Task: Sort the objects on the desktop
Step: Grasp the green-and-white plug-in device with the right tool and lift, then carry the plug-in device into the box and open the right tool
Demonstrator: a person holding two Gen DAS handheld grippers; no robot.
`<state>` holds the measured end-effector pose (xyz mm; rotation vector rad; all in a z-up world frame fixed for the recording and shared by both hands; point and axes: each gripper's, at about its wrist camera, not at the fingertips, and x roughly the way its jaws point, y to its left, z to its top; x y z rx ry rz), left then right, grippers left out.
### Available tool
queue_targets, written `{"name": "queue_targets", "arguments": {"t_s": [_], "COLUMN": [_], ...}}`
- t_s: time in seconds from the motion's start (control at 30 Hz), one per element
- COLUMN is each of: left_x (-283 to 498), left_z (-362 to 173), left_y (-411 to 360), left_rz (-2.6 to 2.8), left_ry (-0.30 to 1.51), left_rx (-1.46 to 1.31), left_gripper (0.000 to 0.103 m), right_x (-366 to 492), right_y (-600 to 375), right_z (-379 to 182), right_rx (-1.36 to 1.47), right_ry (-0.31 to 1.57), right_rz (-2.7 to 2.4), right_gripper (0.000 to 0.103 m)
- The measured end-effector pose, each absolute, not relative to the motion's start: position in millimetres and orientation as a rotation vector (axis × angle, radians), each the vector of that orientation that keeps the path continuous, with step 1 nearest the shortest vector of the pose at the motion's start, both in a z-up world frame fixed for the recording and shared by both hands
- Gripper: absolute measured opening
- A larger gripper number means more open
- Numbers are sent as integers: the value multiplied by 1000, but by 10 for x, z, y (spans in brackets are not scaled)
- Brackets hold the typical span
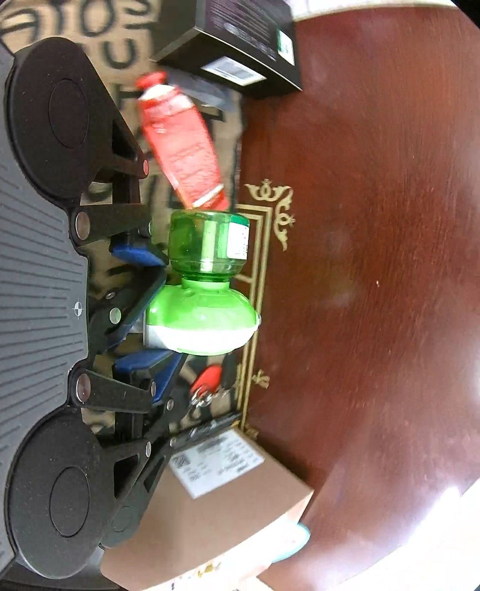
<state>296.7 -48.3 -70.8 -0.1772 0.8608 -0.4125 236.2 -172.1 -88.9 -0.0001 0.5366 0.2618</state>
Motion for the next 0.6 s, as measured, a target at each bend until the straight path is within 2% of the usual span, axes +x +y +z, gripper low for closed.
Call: {"name": "queue_targets", "arguments": {"t_s": [0.6], "left_x": [1381], "left_z": [-181], "left_y": [-798], "left_rz": [-428], "left_ry": [812], "left_rx": [-147], "left_gripper": [49], "right_x": [697], "right_y": [-1847], "right_z": [-467], "right_rx": [10], "right_ry": [451], "right_rz": [202], "right_gripper": [50]}}
